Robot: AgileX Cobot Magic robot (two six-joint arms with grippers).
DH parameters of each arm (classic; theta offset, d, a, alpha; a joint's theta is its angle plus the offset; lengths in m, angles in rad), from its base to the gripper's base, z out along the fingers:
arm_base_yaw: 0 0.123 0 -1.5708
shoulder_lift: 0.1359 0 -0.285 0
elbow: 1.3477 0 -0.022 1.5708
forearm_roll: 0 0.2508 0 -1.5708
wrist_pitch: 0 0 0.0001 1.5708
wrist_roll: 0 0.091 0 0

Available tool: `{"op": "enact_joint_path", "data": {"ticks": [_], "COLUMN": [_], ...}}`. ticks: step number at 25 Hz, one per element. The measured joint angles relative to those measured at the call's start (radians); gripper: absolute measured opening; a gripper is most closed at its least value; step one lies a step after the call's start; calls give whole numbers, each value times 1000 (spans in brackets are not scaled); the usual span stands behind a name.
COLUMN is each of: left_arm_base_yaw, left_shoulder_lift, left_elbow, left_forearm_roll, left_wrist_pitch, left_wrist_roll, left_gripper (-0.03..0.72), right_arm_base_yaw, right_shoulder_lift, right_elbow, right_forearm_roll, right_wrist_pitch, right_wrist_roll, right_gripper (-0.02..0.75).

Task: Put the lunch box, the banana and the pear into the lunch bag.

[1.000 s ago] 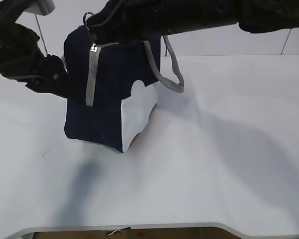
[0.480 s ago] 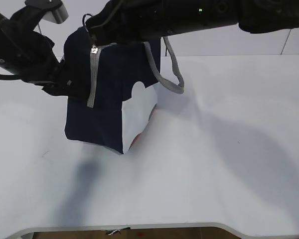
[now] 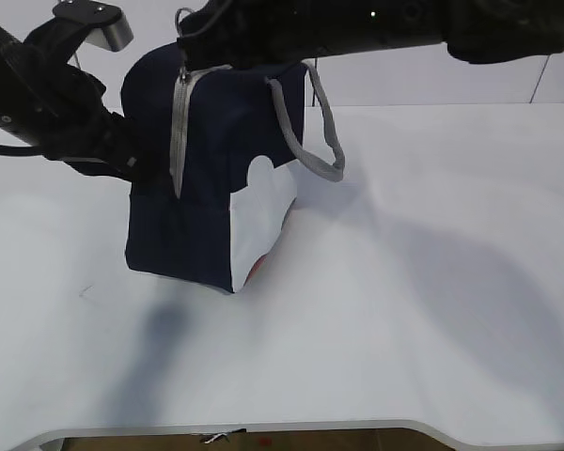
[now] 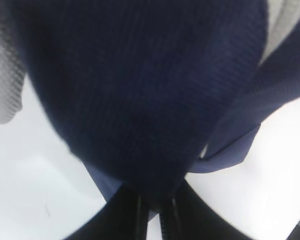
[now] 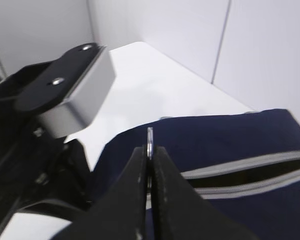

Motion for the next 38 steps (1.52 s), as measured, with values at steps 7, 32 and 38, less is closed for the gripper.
{"op": "enact_joint_path", "data": {"ticks": [7,32,38], "left_arm_base_yaw": [0,42,46], "left_shoulder_lift": [-7,-67,-68], "left_elbow": [0,0,2], "left_forearm_roll": [38,117,115], "left_wrist_pitch": [22,157,216], "left_wrist_roll": [2,-16,-28], "left_gripper": [16,13,14], "right_arm_base_yaw": [5,-152,-166], "right_shoulder_lift": [16,236,238], "right_elbow": [0,-187,-190], "right_forearm_roll": [0,15,4], "right_wrist_pitch": [159,241,20], "right_wrist_roll": [-2,31,53], "right_gripper": [17,17,17]}}
